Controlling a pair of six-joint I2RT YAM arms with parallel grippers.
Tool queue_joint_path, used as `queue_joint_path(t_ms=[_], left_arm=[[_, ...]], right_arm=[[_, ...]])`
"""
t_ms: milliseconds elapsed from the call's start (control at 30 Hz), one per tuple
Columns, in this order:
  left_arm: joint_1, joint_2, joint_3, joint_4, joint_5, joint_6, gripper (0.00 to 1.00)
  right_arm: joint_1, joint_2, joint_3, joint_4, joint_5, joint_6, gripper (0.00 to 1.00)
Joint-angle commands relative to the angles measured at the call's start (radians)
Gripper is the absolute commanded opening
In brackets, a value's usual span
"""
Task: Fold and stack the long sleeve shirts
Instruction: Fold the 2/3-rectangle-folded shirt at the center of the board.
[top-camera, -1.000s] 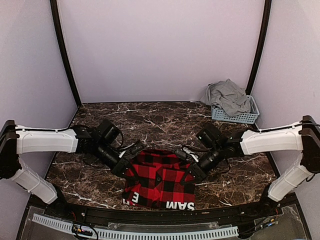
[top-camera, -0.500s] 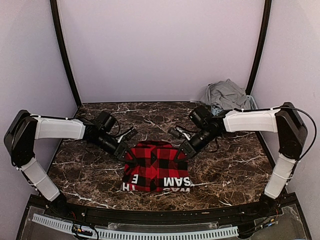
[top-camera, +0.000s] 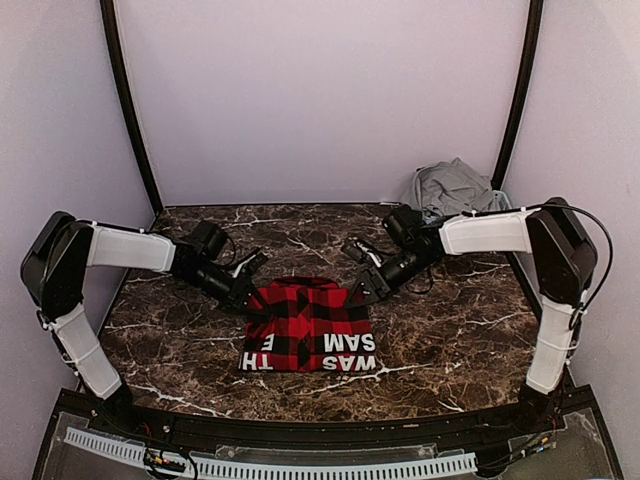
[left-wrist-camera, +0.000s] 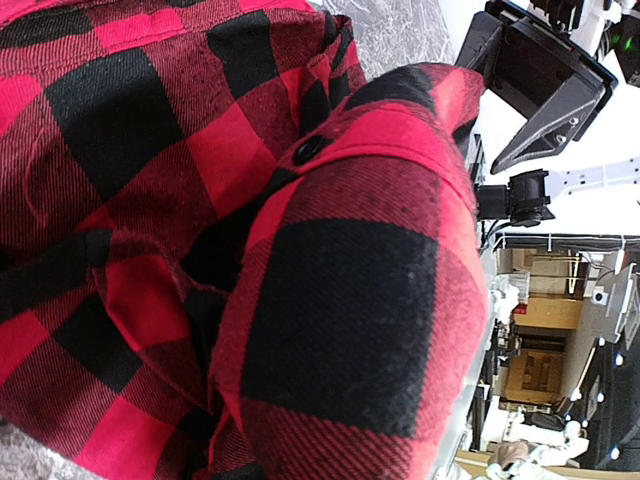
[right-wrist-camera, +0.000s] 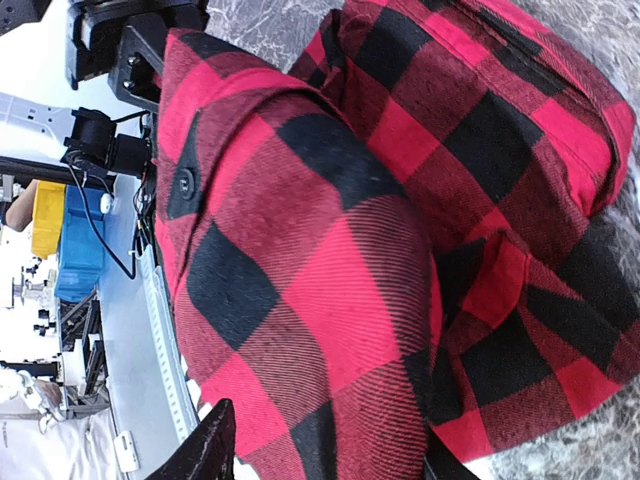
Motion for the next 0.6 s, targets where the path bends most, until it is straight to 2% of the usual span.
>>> queue_joint_path(t_ms=[0, 333, 567], left_arm=[[0.010, 0.008, 0.044, 0.020, 0.063, -0.004, 0.00], [0.054, 0.029, 0.049, 0.028, 0.113, -0.007, 0.01], [0.086, 0.081, 0.056, 0.008, 0.102, 0.009, 0.01]], right_arm=[[-0.014, 0.037, 0.005, 0.091, -0.029, 0.040, 0.50], [-0.046, 0.127, 0.048, 0.145, -0.005, 0.069, 0.58], [-0.047, 0.161, 0.038, 0.271, -0.130, 0.101, 0.50]])
